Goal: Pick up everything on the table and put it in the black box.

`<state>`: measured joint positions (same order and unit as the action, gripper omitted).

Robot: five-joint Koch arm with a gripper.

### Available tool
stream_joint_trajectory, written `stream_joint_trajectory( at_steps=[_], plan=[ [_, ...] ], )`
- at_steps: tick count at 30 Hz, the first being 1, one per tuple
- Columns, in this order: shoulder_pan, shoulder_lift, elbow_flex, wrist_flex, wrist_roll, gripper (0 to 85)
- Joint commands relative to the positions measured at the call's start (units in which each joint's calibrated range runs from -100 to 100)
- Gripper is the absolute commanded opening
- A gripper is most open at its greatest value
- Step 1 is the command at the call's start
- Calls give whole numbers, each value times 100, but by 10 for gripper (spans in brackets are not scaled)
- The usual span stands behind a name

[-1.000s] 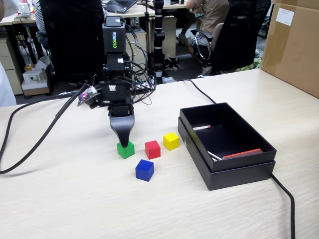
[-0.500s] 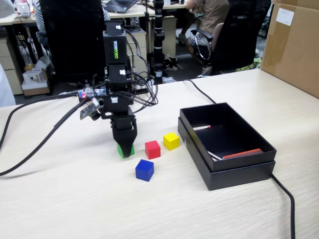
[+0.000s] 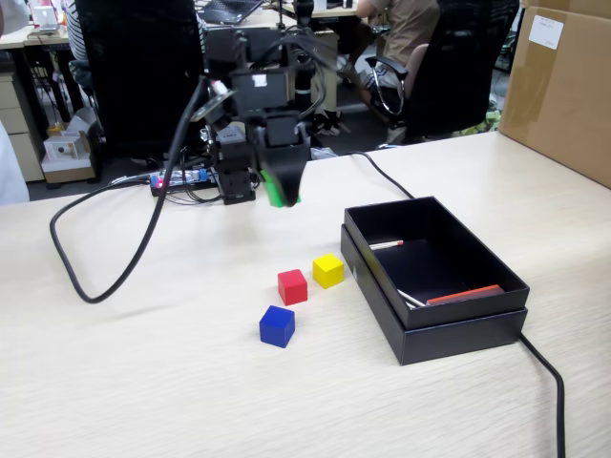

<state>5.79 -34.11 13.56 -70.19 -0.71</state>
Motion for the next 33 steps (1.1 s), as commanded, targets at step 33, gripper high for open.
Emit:
stream_joint_trajectory(
  at_steps=[33],
  plan=[
    [938, 2487, 2325, -87, 606, 392]
  ],
)
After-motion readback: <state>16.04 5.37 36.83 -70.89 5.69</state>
